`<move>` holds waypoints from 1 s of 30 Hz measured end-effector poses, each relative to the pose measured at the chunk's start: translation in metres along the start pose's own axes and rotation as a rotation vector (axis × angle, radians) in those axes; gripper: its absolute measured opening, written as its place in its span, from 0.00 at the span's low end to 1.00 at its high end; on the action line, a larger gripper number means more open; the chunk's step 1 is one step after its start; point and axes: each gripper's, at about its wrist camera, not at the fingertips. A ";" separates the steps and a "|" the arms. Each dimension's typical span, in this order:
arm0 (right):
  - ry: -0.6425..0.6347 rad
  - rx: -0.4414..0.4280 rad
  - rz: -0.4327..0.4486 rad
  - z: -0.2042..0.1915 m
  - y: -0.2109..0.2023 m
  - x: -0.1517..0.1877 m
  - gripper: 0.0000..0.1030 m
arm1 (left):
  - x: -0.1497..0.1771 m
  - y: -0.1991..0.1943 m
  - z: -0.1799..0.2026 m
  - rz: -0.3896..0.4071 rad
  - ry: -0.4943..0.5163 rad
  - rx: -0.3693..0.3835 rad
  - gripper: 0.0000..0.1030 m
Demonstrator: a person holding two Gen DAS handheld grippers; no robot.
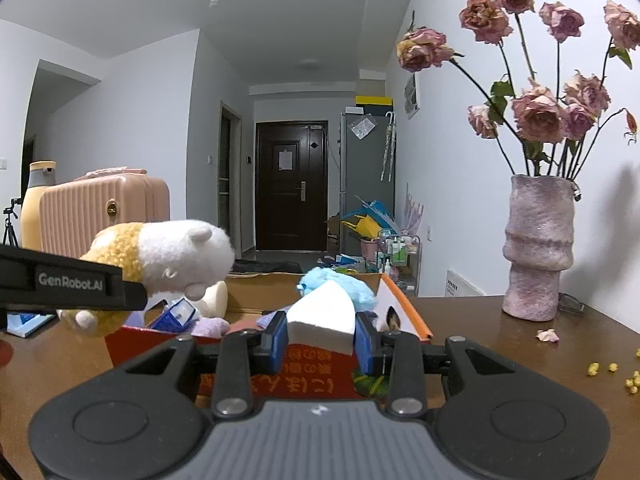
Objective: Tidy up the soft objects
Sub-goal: 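Lift the plush dog and sponge and carry both over the box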
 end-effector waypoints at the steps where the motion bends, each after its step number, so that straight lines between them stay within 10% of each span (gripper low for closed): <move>1: 0.002 -0.002 -0.001 -0.001 0.003 -0.001 0.33 | -0.001 0.001 -0.003 0.000 -0.002 -0.002 0.50; 30: -0.031 -0.064 0.021 -0.043 0.095 -0.019 0.33 | -0.030 0.081 -0.042 0.011 0.001 -0.059 0.50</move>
Point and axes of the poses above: each gripper's, at about its wrist camera, not at the fingertips, and y roughly the way its jaws point, z to its right, x to its underside, and after that the axes turned 5 degrees about x, right-handed
